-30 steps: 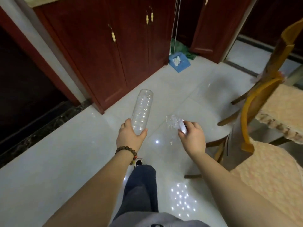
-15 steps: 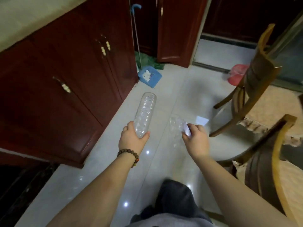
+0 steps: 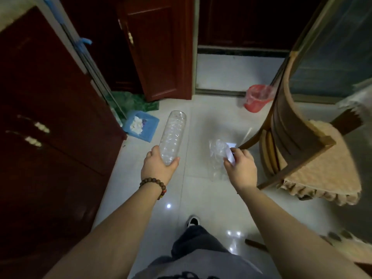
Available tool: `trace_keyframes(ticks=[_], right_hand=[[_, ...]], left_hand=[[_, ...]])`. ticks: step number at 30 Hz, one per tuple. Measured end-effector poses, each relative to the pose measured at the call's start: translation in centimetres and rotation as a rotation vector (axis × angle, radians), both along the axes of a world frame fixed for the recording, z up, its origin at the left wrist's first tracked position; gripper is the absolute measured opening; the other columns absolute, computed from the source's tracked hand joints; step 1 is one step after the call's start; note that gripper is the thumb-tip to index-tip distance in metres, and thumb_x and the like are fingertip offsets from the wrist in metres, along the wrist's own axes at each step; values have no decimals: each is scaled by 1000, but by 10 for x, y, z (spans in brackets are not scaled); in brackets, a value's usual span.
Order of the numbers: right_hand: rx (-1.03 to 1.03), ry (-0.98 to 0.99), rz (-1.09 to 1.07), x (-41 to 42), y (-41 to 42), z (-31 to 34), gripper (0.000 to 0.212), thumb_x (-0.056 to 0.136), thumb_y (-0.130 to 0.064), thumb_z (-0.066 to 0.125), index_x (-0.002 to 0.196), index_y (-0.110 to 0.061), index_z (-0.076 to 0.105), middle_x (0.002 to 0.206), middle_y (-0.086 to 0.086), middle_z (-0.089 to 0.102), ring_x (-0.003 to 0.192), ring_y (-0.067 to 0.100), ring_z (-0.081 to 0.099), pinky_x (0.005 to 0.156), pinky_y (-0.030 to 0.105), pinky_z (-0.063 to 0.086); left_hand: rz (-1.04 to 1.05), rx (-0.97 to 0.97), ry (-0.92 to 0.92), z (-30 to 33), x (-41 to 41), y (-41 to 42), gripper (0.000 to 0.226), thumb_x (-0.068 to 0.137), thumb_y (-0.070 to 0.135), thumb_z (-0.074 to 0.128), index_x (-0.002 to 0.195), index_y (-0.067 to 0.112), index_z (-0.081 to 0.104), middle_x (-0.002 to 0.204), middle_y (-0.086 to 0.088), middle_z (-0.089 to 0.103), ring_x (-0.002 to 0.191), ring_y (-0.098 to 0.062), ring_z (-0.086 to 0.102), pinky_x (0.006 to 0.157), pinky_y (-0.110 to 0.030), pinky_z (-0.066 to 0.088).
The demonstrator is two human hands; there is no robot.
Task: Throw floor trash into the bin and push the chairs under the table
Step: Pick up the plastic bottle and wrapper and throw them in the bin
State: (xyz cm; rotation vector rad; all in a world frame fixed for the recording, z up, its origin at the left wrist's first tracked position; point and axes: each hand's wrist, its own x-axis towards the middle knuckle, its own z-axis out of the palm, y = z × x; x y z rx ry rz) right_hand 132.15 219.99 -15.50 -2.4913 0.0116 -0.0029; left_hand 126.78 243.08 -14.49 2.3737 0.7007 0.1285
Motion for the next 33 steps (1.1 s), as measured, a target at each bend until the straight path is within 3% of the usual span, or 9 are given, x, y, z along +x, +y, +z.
trace_keyframes(ticks=[6, 20, 24, 28, 33], right_hand=[[-12, -33, -70, 127, -1, 18, 33, 83, -20, 63, 115, -13, 61, 105, 12, 58, 96, 30, 53, 73, 29, 38], [36, 85, -339, 450, 39, -27, 34, 87, -29, 57, 119, -19, 58, 110, 8, 57, 94, 28, 56, 78, 30, 42], [55, 101, -446, 542, 38, -20, 31, 82, -24, 61, 112, -18, 61, 103, 9, 56, 91, 30, 55, 69, 29, 37], [48, 89, -574, 597, 21, -15, 30, 81, -24, 63, 110, -17, 62, 100, 10, 57, 88, 31, 56, 67, 29, 36], [34, 90, -736, 634, -21, -18, 35, 82, -23, 63, 117, -15, 61, 104, 12, 59, 96, 32, 55, 74, 33, 42]], left_hand=[[-108, -15, -21, 5, 152, 0, 62, 74, 56, 64, 118, 17, 46, 106, -7, 55, 91, -26, 56, 65, -29, 43], [-329, -16, 26, -24, 529, 30, 61, 72, 53, 66, 117, 17, 47, 110, -9, 57, 96, -30, 56, 70, -32, 44], [-435, 23, 77, -17, 640, 33, 63, 74, 51, 68, 119, 13, 47, 111, -14, 57, 97, -34, 56, 73, -37, 49], [-547, 28, 95, -14, 722, 11, 64, 73, 49, 70, 119, 12, 47, 112, -14, 57, 99, -34, 56, 75, -36, 47], [-695, -10, 104, -26, 798, -35, 62, 71, 48, 72, 116, 11, 50, 111, -14, 60, 104, -33, 55, 77, -37, 49]])
